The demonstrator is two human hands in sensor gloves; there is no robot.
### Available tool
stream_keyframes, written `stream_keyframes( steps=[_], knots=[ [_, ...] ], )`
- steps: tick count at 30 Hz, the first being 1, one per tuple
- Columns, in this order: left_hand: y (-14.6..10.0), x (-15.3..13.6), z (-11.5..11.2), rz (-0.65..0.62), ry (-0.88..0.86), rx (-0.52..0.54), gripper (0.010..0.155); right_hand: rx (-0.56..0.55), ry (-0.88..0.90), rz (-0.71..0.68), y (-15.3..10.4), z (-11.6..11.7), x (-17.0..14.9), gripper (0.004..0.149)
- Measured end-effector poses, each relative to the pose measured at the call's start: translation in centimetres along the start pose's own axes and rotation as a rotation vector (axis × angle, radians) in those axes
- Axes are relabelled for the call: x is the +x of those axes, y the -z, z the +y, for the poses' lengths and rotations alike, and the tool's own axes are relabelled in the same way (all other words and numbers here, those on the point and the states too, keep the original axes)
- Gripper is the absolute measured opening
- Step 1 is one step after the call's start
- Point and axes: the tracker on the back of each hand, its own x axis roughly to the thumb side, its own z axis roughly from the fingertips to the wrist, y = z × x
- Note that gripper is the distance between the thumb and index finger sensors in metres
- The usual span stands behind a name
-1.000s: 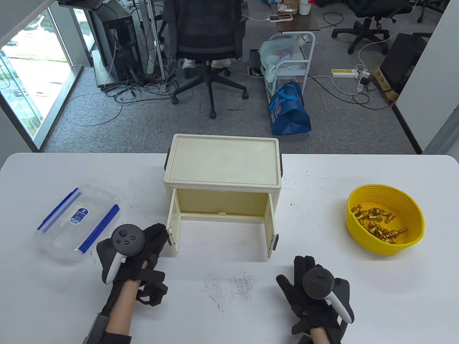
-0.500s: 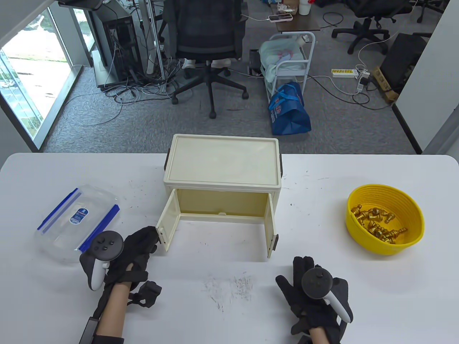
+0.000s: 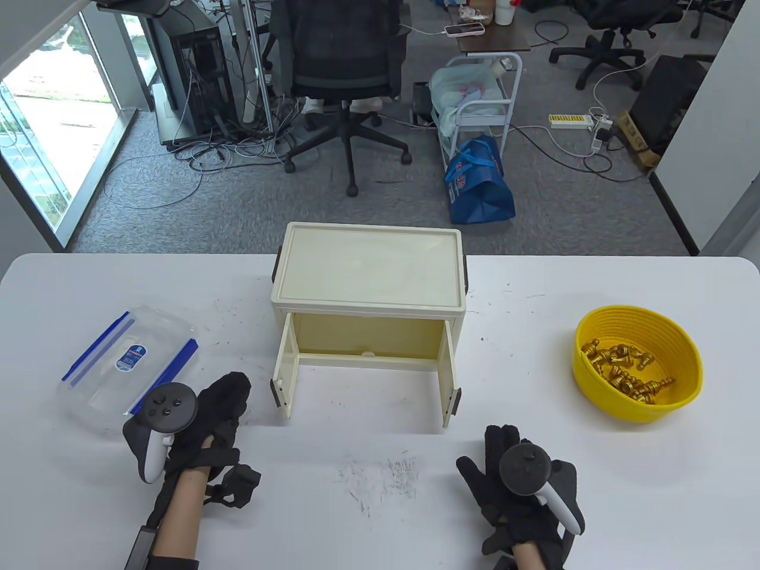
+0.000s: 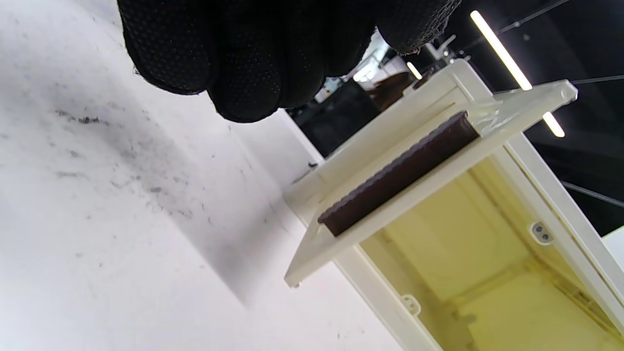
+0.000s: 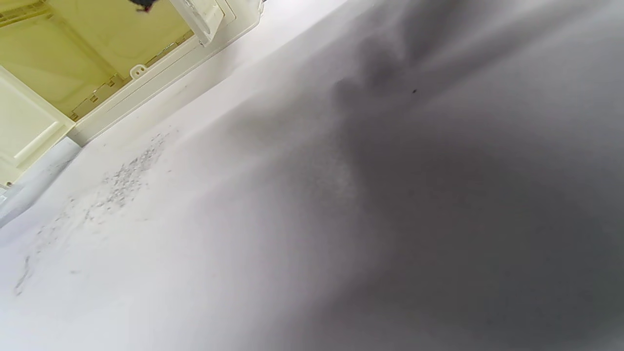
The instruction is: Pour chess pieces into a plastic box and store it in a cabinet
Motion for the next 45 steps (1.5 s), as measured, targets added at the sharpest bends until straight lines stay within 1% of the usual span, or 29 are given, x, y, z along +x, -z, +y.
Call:
stream_keyframes(
  steps=[3, 5, 7, 8, 9, 12, 14, 16, 18, 21, 23, 25, 28, 31, 32, 34, 38, 45],
  knots=[
    [0.0, 0.8, 1.7, 0.004, 0.035, 0.045, 0.056, -0.001, -0.001, -0.003, 0.0, 0.0, 0.0, 0.081],
    [-0.1, 1.5, 3.2, 0.012, 0.075, 0.076, 0.059, -0.001, -0.002, -0.003, 0.0, 0.0, 0.0, 0.081],
    [0.0, 2.4, 5.3, 0.034, 0.157, 0.124, 0.062, -0.001, -0.003, -0.004, 0.0, 0.0, 0.0, 0.081],
    [0.0, 2.6, 6.0, 0.033, 0.186, 0.144, 0.064, -0.001, -0.004, -0.004, 0.0, 0.0, 0.0, 0.081],
    [0.2, 2.9, 7.0, 0.039, 0.242, 0.18, 0.065, 0.0, -0.004, -0.004, 0.0, 0.0, 0.0, 0.081],
    [1.1, 3.2, 9.3, 0.092, 0.398, 0.236, 0.069, 0.0, -0.005, -0.004, 0.0, 0.0, 0.1, 0.081],
    [2.2, 2.7, 10.4, 0.137, 0.521, 0.251, 0.071, -0.001, -0.004, -0.004, 0.0, 0.0, 0.1, 0.081],
    [3.3, 1.7, 11.1, 0.203, 0.627, 0.226, 0.075, -0.004, -0.003, -0.004, 0.0, 0.0, 0.1, 0.081],
    [4.5, 0.1, 11.3, 0.288, 0.659, 0.186, 0.077, -0.005, 0.0, -0.005, 0.0, 0.0, 0.0, 0.081],
    [6.0, -2.9, 10.9, 0.361, 0.652, 0.134, 0.081, -0.007, 0.001, -0.004, 0.0, 0.0, 0.0, 0.081],
    [6.8, -4.8, 10.7, 0.422, 0.689, 0.096, 0.084, -0.005, -0.001, -0.003, 0.1, 0.0, 0.1, 0.081],
    [7.5, -6.1, 10.8, 0.475, 0.714, 0.077, 0.086, -0.003, -0.002, -0.003, 0.1, 0.0, 0.1, 0.081],
    [8.5, -7.4, 11.1, 0.505, 0.693, 0.059, 0.086, -0.003, -0.003, -0.006, 0.1, 0.0, 0.1, 0.081],
    [9.3, -8.7, 11.2, 0.56, 0.661, -0.011, 0.088, 0.001, -0.01, -0.005, 0.2, 0.0, 0.2, 0.081],
    [9.4, -9.1, 11.2, 0.569, 0.644, -0.032, 0.088, 0.002, -0.012, -0.005, 0.2, 0.1, 0.2, 0.081],
    [9.3, -9.8, 11.1, 0.53, 0.556, 0.036, 0.087, 0.002, -0.015, -0.004, 0.2, 0.1, 0.2, 0.081],
    [8.9, -10.0, 10.8, 0.509, 0.594, 0.036, 0.087, 0.0, -0.013, -0.006, 0.2, 0.1, 0.2, 0.081],
    [7.5, -9.1, 10.1, 0.472, 0.666, 0.019, 0.087, -0.006, -0.022, -0.011, 0.1, 0.1, 0.3, 0.081]
  ],
)
